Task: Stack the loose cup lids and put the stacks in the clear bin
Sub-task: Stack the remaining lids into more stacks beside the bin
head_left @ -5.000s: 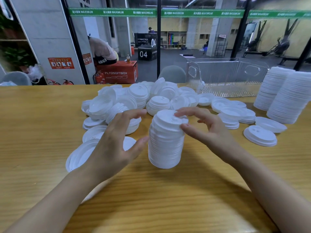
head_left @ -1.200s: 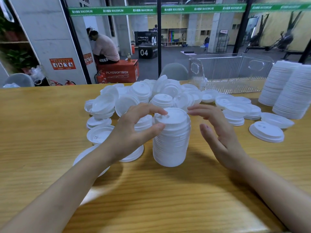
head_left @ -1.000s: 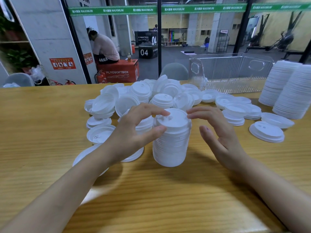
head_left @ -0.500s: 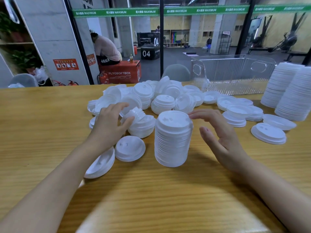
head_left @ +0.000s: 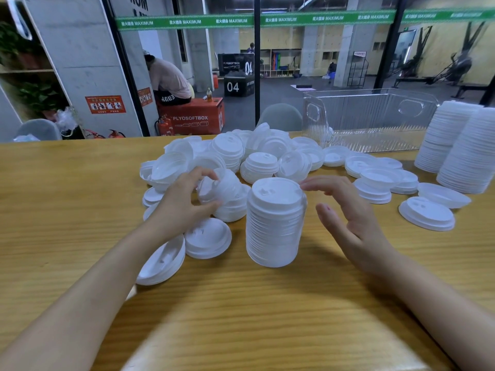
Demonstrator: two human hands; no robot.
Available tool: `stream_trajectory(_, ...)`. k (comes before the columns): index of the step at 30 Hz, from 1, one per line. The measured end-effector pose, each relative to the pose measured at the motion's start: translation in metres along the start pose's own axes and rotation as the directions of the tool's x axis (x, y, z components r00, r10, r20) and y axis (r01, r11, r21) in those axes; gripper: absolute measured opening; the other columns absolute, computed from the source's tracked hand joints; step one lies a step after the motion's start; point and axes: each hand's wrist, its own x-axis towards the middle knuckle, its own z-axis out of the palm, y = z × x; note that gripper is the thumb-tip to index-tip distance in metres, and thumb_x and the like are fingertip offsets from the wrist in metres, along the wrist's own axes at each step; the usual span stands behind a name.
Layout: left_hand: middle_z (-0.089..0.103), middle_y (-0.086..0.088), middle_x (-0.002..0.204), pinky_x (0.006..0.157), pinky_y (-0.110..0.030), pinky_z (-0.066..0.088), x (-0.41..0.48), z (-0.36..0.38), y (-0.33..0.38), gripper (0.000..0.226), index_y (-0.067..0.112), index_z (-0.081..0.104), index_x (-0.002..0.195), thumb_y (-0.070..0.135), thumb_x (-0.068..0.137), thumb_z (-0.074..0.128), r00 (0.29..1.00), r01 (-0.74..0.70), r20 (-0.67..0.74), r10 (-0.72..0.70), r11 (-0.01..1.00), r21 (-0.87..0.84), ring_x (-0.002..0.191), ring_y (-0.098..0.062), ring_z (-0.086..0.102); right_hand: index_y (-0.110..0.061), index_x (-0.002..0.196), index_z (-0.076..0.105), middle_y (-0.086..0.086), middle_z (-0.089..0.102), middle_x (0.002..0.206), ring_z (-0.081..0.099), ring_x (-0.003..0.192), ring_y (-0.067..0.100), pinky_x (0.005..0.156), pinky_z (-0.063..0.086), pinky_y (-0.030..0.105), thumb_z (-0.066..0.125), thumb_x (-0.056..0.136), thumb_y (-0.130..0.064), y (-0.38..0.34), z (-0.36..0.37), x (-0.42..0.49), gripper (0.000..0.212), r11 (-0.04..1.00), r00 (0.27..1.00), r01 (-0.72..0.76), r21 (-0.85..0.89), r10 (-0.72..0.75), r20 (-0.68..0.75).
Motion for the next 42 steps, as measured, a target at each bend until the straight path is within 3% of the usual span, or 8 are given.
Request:
stream_trajectory(4, 0.053, 0.006, 0.118, 0.079, -0.008, 0.034, -0.001, 0.000, 0.003, 0.033, 0.034, 0.057, 0.100, 0.028, 0.077, 0.080, 0.999, -0.024, -0.028, 0.022, 0.998, -0.063, 0.105, 0.007, 0.049, -0.022, 0.122, 0.057, -0.009, 0.061, 0.124, 0.055, 0.115, 0.021, 0.094, 0.042, 0.042, 0.038, 0.102, -0.043, 0.001, 0.000, 0.000, 0.035, 1.000, 1.000, -0.002, -0.002, 0.002, -0.004)
stream_trajectory(8, 0.057, 0.022, 0.103, 0.086, -0.011, 0.036, -0.003, 0.000, 0.004, 0.026, 0.029, 0.062, 0.095, 0.026, 0.077, 0.081, 0.998, -0.050, -0.050, 0.047, 0.996, -0.079, 0.103, 0.006, 0.050, -0.024, 0.123, 0.056, -0.011, 0.060, 0.124, 0.055, 0.115, 0.021, 0.094, 0.042, 0.039, 0.036, 0.103, -0.048, 0.001, 0.000, 0.000, 0.038, 1.000, 1.000, 0.002, -0.002, -0.002, -0.006)
stream_trajectory(16, 0.053, 0.008, 0.119, 0.085, 0.003, 0.029, -0.008, -0.008, 0.008, 0.038, 0.024, 0.064, 0.102, 0.023, 0.071, 0.086, 0.969, -0.210, -0.118, 0.216, 0.976, 0.066, 0.107, 0.014, 0.045, -0.027, 0.123, 0.055, -0.017, 0.059, 0.124, 0.055, 0.115, 0.017, 0.095, 0.040, 0.034, 0.036, 0.102, -0.049, 0.001, -0.001, 0.000, 0.036, 1.000, 1.000, -0.008, 0.001, 0.008, 0.002)
stream_trajectory(22, 0.053, 0.005, 0.129, 0.097, -0.004, 0.026, -0.011, -0.009, 0.010, 0.042, 0.022, 0.066, 0.111, 0.026, 0.073, 0.084, 0.950, -0.266, -0.130, 0.284, 0.953, 0.142, 0.125, -0.008, 0.044, -0.022, 0.123, 0.057, -0.010, 0.061, 0.122, 0.056, 0.113, 0.019, 0.093, 0.042, 0.035, 0.036, 0.103, -0.049, 0.002, 0.000, 0.000, 0.039, 1.000, 1.000, -0.010, -0.002, 0.010, 0.002)
stream_trajectory(31, 0.058, 0.005, 0.132, 0.104, -0.029, 0.035, -0.012, -0.014, 0.006, 0.038, 0.029, 0.065, 0.107, 0.041, 0.075, 0.082, 0.954, -0.263, -0.107, 0.280, 0.953, 0.152, 0.128, -0.015, 0.048, -0.024, 0.123, 0.055, -0.003, 0.063, 0.116, 0.057, 0.110, 0.020, 0.091, 0.043, 0.036, 0.036, 0.103, -0.051, 0.002, 0.002, 0.001, 0.039, 1.000, 1.000, -0.001, 0.016, 0.001, 0.000)
stream_trajectory(38, 0.056, 0.004, 0.130, 0.102, -0.025, 0.040, -0.011, -0.013, 0.005, 0.039, 0.021, 0.064, 0.111, 0.038, 0.078, 0.076, 0.944, -0.311, -0.077, 0.322, 0.941, 0.132, 0.126, -0.003, 0.045, -0.018, 0.122, 0.057, 0.000, 0.063, 0.115, 0.057, 0.108, 0.023, 0.089, 0.044, 0.035, 0.036, 0.103, -0.049, 0.003, 0.002, 0.000, 0.042, 1.000, 1.000, 0.003, 0.019, -0.003, 0.008)
stream_trajectory(40, 0.055, 0.006, 0.132, 0.103, -0.017, 0.034, -0.011, -0.014, 0.005, 0.041, 0.024, 0.064, 0.111, 0.041, 0.076, 0.078, 0.947, -0.293, -0.100, 0.306, 0.948, 0.127, 0.127, -0.005, 0.044, -0.018, 0.121, 0.057, 0.000, 0.063, 0.115, 0.058, 0.108, 0.023, 0.088, 0.044, 0.036, 0.036, 0.103, -0.049, 0.002, 0.002, 0.000, 0.042, 1.000, 1.000, 0.002, 0.018, -0.002, 0.011)
stream_trajectory(42, 0.055, 0.011, 0.130, 0.103, -0.024, 0.031, -0.011, -0.014, 0.005, 0.045, 0.029, 0.064, 0.110, 0.055, 0.074, 0.074, 0.944, -0.273, -0.148, 0.296, 0.949, 0.157, 0.127, -0.013, 0.045, -0.018, 0.121, 0.057, -0.001, 0.063, 0.116, 0.057, 0.109, 0.022, 0.089, 0.044, 0.035, 0.036, 0.102, -0.050, 0.001, 0.001, 0.000, 0.042, 1.000, 1.000, -0.003, 0.015, 0.003, 0.013)
